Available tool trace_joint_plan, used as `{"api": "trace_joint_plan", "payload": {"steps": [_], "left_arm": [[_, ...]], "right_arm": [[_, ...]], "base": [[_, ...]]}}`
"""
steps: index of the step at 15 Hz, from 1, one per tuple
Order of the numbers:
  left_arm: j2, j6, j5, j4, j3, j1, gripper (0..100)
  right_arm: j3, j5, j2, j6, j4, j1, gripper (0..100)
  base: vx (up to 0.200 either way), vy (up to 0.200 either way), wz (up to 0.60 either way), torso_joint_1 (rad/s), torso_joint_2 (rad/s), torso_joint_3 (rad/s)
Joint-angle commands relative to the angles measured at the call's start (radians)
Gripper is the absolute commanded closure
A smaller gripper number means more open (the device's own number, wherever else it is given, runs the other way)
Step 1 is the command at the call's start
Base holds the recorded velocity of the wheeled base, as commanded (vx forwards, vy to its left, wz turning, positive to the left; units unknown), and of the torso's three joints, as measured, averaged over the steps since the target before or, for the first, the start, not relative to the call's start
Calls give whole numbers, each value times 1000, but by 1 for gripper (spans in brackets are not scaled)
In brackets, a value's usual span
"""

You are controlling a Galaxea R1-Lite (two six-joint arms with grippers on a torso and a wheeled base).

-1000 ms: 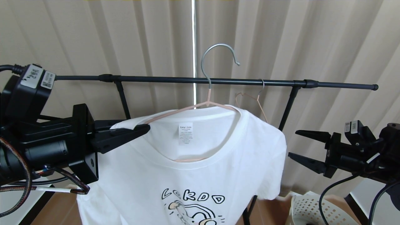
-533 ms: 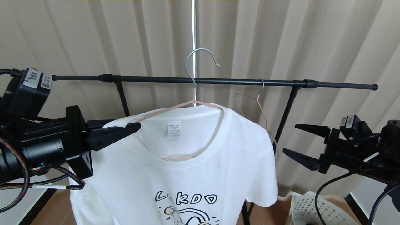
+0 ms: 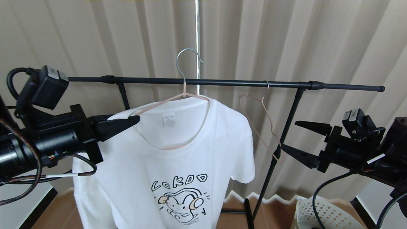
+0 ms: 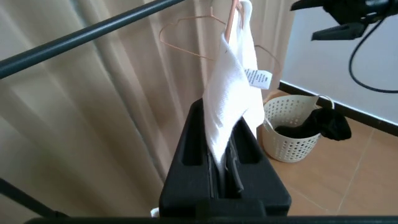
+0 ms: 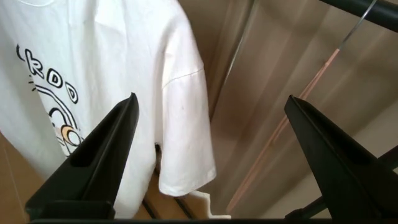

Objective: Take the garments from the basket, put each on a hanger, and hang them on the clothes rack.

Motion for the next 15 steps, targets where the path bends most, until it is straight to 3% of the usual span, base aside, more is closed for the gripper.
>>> {"api": "trace_joint_plan", "payload": {"steps": [1,10,15], "left_arm": [[68,-1,26,-1,-32,-13,100],[261,-53,159,-1,-202,-35,100],[320,-102,184,5,-266,-39,100]], "right_arm": [[-2,0,-2,-1,-1,1,0],[-2,0,9,-1,0,1,0],[0,0,7,-1,0,-1,0]], "base": [[0,0,0,0,0,0],[0,0,0,0,0,0],[0,0,0,0,0,0]]}}
